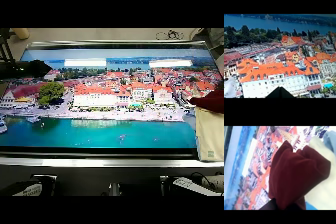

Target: Fold the shirts.

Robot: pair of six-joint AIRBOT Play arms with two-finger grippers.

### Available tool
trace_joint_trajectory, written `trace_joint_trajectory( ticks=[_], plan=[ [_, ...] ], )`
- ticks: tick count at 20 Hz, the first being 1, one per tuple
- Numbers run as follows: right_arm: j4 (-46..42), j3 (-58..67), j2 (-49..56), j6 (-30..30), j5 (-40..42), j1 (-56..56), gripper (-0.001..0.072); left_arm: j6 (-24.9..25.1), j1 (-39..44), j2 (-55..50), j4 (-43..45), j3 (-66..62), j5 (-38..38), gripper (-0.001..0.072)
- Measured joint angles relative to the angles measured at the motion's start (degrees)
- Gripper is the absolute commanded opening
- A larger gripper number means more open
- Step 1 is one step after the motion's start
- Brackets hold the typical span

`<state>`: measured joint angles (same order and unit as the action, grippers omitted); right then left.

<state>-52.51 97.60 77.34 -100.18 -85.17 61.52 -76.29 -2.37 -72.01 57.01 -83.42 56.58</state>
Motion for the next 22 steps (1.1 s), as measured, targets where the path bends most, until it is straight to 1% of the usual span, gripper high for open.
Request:
trace_joint_trajectory(
  ticks=[2,5,7,9,10,11,12,13,15,16,18,19,20,22],
  plan=[
    [-6.01,-0.39,-0.04,-0.15,-3.06,-0.20,0.0021,0.00,0.00,-0.02,0.00,0.00,-0.07,0.0027],
    [-19.52,-5.16,-1.03,-0.15,-8.11,-0.20,0.0021,0.02,0.00,-0.02,0.00,0.00,-0.42,0.0027],
    [-25.94,-12.24,-2.25,-0.33,-8.79,-0.20,0.0021,0.02,0.00,0.00,-0.04,0.00,-0.44,0.0027],
    [-29.62,-20.61,-3.08,-0.96,-6.75,-0.20,0.0035,0.02,0.00,0.00,-0.72,0.00,-0.46,0.0026],
    [-30.75,-24.70,-3.28,-1.46,-5.05,-0.20,0.0292,0.00,0.00,0.00,-1.33,0.00,-0.48,0.0026],
    [-31.61,-27.74,-3.50,-1.64,-4.04,-0.20,0.0631,0.02,0.02,0.00,-1.66,0.00,-0.48,0.0026],
    [-32.33,-30.10,-3.61,-1.95,-2.23,-0.20,0.0698,0.02,0.13,-0.02,-1.97,0.00,-0.48,0.0026],
    [-32.57,-30.97,-3.69,-1.88,0.09,-0.20,0.0707,0.02,0.24,0.00,-2.25,0.00,-0.48,0.0026],
    [-32.11,-28.81,-3.82,-0.90,2.60,-0.20,0.0697,0.00,0.70,-0.02,-2.62,-0.20,-0.52,0.0025],
    [-31.56,-25.86,-3.91,0.15,3.74,-0.24,0.0681,0.02,1.03,-0.02,-2.64,-0.46,-0.50,0.0024],
    [-29.18,-18.82,-3.93,2.89,5.88,-1.36,0.0679,0.00,2.08,-0.28,-1.49,-1.88,-0.63,0.0023],
    [-26.69,-15.52,-3.93,4.17,6.88,-2.97,0.0679,-0.39,2.99,-0.72,0.59,-3.17,-0.59,0.0023],
    [-24.15,-12.59,-3.93,5.33,8.26,-5.79,0.0679,-1.99,4.26,-1.44,4.48,-4.92,-0.42,0.0023],
    [-20.94,-8.85,-3.82,6.91,10.47,-14.56,0.0678,-6.91,7.21,-3.58,15.30,-8.57,1.36,0.0026]
  ],
)
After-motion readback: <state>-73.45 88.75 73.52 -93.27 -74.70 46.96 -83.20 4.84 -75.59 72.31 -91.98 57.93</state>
